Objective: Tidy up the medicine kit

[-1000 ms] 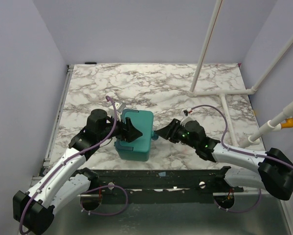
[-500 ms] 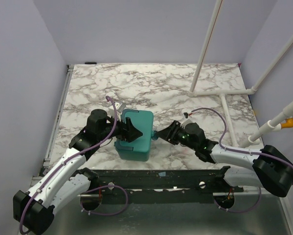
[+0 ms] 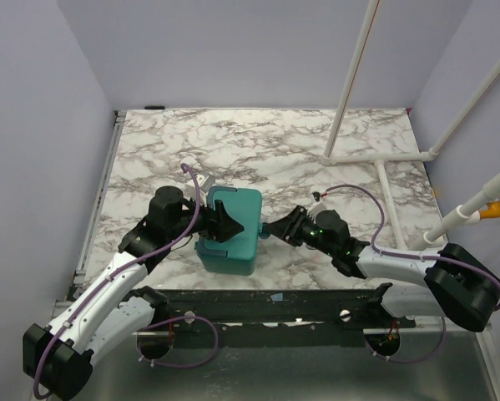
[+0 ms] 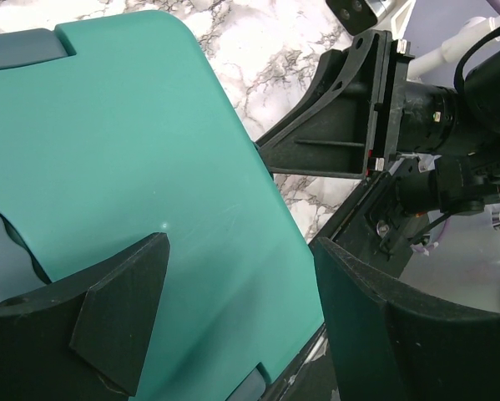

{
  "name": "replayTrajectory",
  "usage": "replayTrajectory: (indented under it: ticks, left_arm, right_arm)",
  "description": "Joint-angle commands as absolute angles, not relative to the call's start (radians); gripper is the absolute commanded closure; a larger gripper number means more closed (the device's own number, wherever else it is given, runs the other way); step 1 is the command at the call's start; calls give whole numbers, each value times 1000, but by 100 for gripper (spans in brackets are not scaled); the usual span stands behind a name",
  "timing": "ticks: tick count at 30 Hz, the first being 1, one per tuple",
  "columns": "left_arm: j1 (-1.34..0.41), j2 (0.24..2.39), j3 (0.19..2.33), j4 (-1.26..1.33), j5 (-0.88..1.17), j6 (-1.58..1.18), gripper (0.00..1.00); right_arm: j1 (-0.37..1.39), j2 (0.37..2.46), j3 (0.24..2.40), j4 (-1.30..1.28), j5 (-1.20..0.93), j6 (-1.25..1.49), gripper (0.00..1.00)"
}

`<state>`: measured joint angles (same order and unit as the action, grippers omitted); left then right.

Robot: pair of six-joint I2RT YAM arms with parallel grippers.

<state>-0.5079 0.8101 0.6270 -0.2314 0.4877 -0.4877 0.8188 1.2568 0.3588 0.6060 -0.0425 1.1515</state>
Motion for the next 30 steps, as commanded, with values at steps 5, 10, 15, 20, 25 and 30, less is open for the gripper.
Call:
replayTrajectory:
  ticks: [5,10,15,20,25,30]
  left_arm:
    - [-512,820,608,-247,506,-486,27]
    - [-512,818,607,-250,505,-486,27]
    - [-512,821,610,-254,502,-486,27]
    - [-512,838,619,-290,468,-477,27]
    - [-514,873,626,-304,466,-477,28]
    - [-521,894,634,-313,470,-475,29]
  right_arm:
    - [817,1234,347,629,-42,1147,69]
    - [818,1233,342,626,-40,1146,80]
    - [818,1219,354,603,-38,1126,96]
    - [818,1189,392,499,-12,1071,99]
    - [818,1155,460,371,-4,988,99]
    - [818,1167,568,247,15,909,99]
